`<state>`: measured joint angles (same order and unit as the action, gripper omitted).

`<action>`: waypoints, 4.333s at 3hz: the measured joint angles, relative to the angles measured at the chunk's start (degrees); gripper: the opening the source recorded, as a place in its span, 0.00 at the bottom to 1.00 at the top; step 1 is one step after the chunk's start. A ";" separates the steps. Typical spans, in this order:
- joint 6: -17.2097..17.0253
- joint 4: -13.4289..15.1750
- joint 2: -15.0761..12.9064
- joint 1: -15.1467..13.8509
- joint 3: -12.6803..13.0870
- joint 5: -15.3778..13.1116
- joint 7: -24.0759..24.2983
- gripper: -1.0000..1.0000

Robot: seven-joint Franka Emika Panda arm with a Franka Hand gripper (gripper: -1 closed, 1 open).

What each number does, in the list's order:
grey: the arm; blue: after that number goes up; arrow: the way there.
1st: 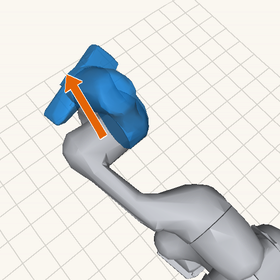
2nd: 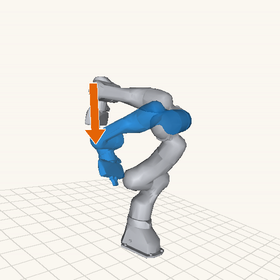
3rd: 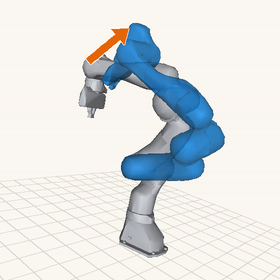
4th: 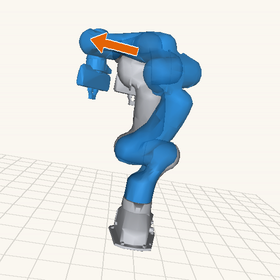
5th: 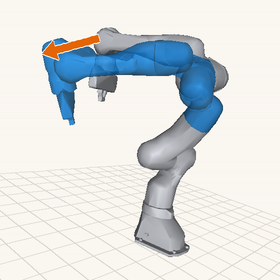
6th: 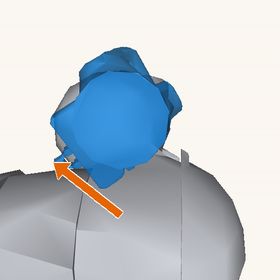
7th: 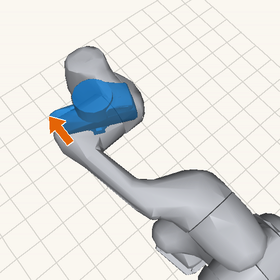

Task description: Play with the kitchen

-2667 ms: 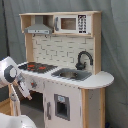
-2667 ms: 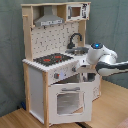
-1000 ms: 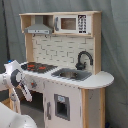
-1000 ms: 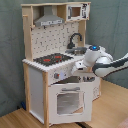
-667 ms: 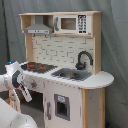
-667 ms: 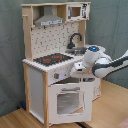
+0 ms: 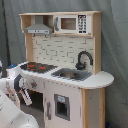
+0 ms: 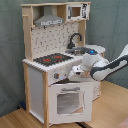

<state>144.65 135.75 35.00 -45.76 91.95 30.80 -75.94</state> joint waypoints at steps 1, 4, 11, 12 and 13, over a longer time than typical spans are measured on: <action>1.20 -0.65 -2.75 -3.61 3.52 0.12 0.17 0.00; 1.20 -5.82 -3.98 -11.96 15.53 5.46 6.13 0.00; 0.06 -9.66 -3.53 -10.26 19.03 4.02 36.90 1.00; -0.40 -9.36 -3.53 -9.45 17.78 3.59 36.95 1.00; -2.02 -8.36 -3.53 -5.59 13.06 1.89 37.82 1.00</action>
<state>142.63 127.38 31.46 -51.34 105.01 32.69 -38.12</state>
